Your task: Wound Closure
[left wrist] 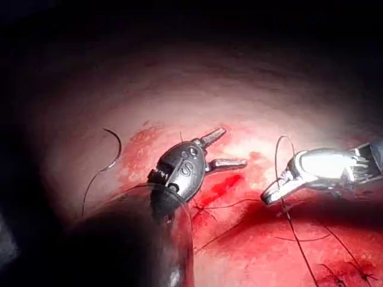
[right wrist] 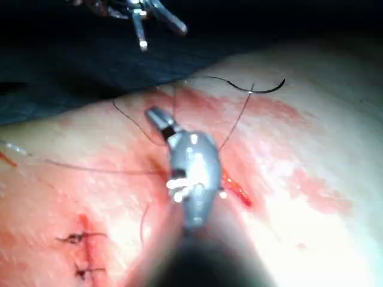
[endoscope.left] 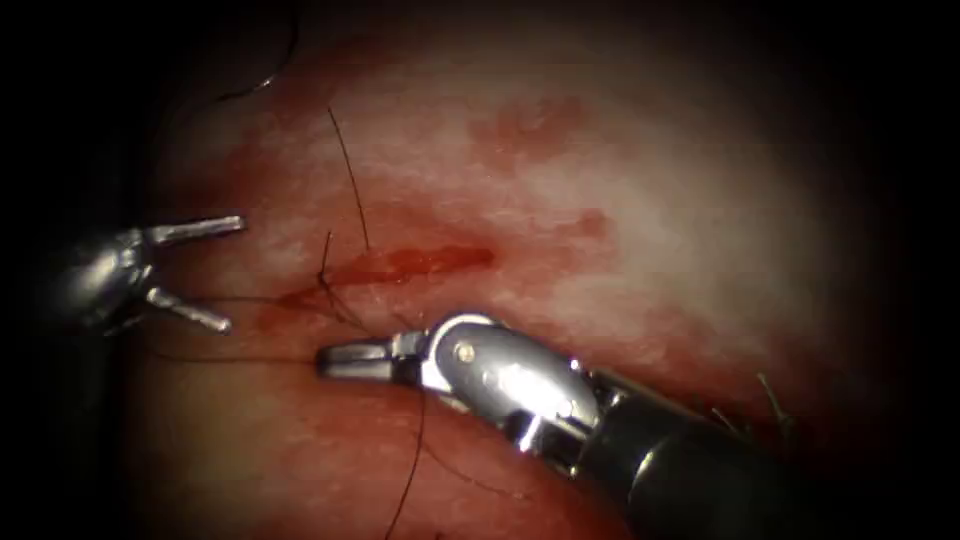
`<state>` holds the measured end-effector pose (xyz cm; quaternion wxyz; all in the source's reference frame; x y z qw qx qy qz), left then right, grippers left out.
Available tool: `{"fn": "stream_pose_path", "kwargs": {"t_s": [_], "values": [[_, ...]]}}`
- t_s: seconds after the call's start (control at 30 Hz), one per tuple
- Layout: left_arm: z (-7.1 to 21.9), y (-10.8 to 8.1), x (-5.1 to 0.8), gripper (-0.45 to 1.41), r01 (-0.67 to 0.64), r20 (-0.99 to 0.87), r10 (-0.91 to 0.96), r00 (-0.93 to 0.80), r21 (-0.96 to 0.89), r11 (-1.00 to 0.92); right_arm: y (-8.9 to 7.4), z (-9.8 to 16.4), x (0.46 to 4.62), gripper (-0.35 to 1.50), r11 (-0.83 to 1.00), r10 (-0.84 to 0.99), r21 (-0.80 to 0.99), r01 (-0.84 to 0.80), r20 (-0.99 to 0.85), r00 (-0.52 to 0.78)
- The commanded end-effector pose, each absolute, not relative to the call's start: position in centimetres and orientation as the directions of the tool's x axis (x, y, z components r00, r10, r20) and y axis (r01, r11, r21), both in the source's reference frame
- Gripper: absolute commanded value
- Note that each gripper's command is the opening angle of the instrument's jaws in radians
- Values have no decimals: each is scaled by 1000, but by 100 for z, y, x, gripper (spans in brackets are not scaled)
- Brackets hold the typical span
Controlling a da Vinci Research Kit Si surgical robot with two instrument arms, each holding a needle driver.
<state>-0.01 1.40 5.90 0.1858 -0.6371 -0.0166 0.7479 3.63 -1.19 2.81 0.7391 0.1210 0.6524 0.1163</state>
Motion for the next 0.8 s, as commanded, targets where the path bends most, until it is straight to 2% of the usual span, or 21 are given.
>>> {"fn": "stream_pose_path", "kwargs": {"t_s": [0.03, 0.17, 0.2, 0.27, 0.37, 0.47, 0.7, 0.8], "values": [[603, 150, -8, 29, -280, -942, 305, -144, -257, -925, -126, 284, 385, -35, 944, 323, 329, 24, -938, 128], [615, 161, -17, 29, -344, -938, 310, -155, -243, -907, -130, 283, 400, -35, 943, 320, 328, 54, -939, 127], [616, 162, -19, 29, -344, -941, 307, -145, -243, -907, -129, 283, 402, 14, 943, 320, 328, 54, -939, 126], [617, 163, -24, 29, -351, -943, 305, -137, -242, -905, -130, 284, 404, 71, 951, 296, 305, 56, -947, 125], [616, 164, -37, 31, -346, -947, 300, -116, -244, -906, -130, 288, 406, 138, 953, 289, 297, 53, -949, 124], [614, 165, -45, 31, -334, -952, 290, -102, -242, -911, -127, 293, 405, 148, 937, 340, 347, 45, -932, 123], [606, 160, -66, 32, -310, -954, 293, -58, -262, -914, -119, 300, 383, 148, 936, 342, 349, 39, -933, 115], [600, 158, -78, 34, -292, -953, 298, -51, -271, -917, -119, 288, 357, 148, 933, 347, 354, 61, -932, 109]]}}
